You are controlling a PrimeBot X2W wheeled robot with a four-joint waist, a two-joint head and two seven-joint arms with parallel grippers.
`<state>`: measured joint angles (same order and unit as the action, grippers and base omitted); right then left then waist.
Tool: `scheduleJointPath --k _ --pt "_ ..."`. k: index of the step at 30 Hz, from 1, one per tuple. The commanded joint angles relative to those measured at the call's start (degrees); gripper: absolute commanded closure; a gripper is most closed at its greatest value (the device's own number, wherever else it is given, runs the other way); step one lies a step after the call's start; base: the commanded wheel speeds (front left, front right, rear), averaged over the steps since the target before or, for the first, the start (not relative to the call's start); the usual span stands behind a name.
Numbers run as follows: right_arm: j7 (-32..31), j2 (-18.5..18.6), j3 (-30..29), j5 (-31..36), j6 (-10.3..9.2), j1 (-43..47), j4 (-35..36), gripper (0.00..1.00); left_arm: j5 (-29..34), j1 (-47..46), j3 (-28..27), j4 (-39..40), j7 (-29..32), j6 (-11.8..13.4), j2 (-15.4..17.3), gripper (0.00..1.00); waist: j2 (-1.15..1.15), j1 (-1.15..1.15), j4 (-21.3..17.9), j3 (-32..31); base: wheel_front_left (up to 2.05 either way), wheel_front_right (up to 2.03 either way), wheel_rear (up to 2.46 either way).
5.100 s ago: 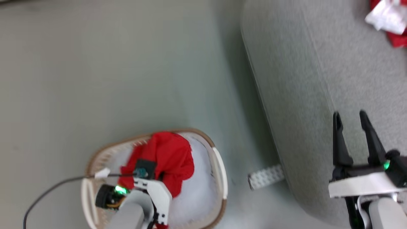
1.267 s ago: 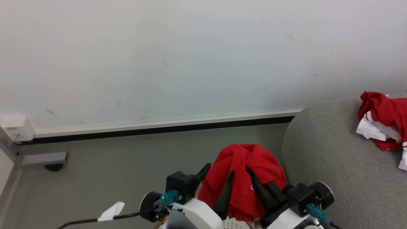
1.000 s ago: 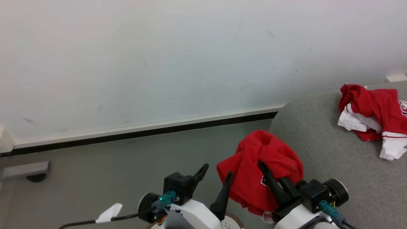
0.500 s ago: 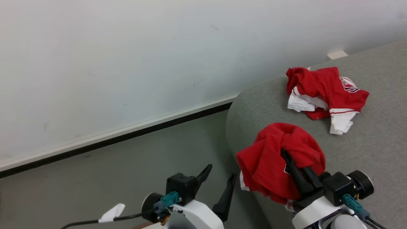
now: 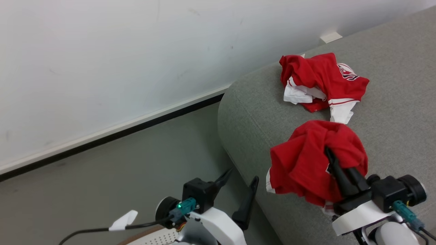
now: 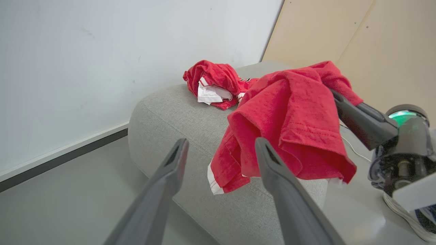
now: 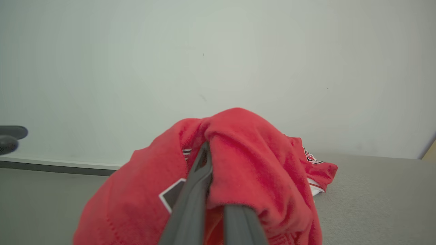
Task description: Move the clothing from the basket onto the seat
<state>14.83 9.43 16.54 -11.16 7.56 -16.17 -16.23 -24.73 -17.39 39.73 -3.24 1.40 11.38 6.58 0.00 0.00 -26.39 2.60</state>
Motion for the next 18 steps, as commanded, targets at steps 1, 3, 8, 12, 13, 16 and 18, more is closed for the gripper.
scheduleJointPath --k 1,3,8,12,13,16,18 --pt "0.11 1.13 -1.65 -0.38 -0.15 -0.95 0.94 1.00 1.15 -1.27 0.44 0.31 0.39 -0.30 0.49 0.00 0.00 0.00 0.25 2.15 0.00 0.00 0.00" --pt "0.10 1.59 -3.27 0.02 -0.14 -2.54 1.78 1.00 1.63 -2.60 0.89 0.80 1.26 -0.75 0.84 0.00 0.00 0.00 0.91 4.73 0.00 0.00 0.00" --pt "0.15 3.80 -9.07 0.48 -0.15 -8.85 4.03 1.00 3.39 -7.21 1.56 2.28 4.04 -1.81 2.24 0.00 0.00 0.00 2.93 12.97 0.00 0.00 0.00" --pt "-0.54 7.19 -14.85 0.40 -0.15 -16.32 4.59 1.00 5.35 -11.58 1.88 3.40 6.20 -2.84 3.42 0.00 0.00 0.00 4.93 19.78 0.00 0.00 0.00" --pt "-0.85 8.52 -15.85 0.60 -0.14 -18.29 4.43 1.00 5.58 -12.58 1.97 3.75 6.65 -3.00 3.51 0.00 0.00 0.00 5.45 21.45 0.00 0.00 0.00" --pt "-2.25 12.51 -18.94 -0.46 -0.15 -24.85 2.95 1.00 6.50 -15.78 2.11 4.62 7.75 -3.70 3.83 0.00 0.00 0.00 6.85 26.36 0.00 0.00 0.00" --pt "-3.24 14.54 -21.29 -1.91 -0.15 -29.14 0.41 1.00 7.21 -17.67 2.11 4.98 8.45 -4.05 3.99 0.00 0.00 0.00 7.72 29.33 0.00 0.00 0.00"
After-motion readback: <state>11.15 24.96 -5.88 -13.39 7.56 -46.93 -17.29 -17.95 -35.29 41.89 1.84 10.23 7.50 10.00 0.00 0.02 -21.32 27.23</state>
